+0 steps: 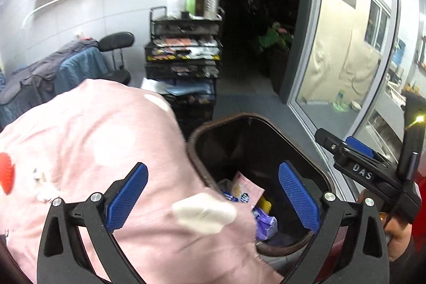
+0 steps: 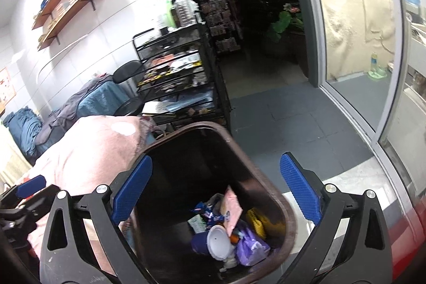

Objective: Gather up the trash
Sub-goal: 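Move both tools back over the bed toward the remaining trash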

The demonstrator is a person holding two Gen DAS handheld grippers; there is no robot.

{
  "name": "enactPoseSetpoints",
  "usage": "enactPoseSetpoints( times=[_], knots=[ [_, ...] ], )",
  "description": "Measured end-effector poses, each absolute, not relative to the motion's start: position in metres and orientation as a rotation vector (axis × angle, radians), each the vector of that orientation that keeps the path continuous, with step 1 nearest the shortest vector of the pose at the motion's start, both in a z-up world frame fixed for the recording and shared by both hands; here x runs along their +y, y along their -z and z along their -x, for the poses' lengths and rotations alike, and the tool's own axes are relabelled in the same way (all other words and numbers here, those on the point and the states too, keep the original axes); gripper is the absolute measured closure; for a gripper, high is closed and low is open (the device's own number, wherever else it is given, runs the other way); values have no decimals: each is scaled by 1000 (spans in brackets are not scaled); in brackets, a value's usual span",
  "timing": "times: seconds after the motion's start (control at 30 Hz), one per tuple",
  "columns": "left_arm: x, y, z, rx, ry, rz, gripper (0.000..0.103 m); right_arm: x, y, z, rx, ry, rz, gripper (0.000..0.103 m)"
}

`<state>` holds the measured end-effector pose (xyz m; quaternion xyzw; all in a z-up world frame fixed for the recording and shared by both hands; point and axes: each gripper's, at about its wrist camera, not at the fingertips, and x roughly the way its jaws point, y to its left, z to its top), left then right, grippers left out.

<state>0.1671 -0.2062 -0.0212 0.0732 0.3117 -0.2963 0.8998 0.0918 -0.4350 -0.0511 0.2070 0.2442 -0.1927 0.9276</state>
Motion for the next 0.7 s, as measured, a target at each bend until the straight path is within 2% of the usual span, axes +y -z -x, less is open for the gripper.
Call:
enactPoseSetpoints(
  times=[0.47, 0.7],
  knots=[
    [-98, 20, -154, 551, 359, -75, 5, -340, 33, -130, 538, 142, -315, 8],
    [-23, 30, -165, 571, 203, 6, 6, -281, 25, -154, 564, -35, -280, 8]
  ],
)
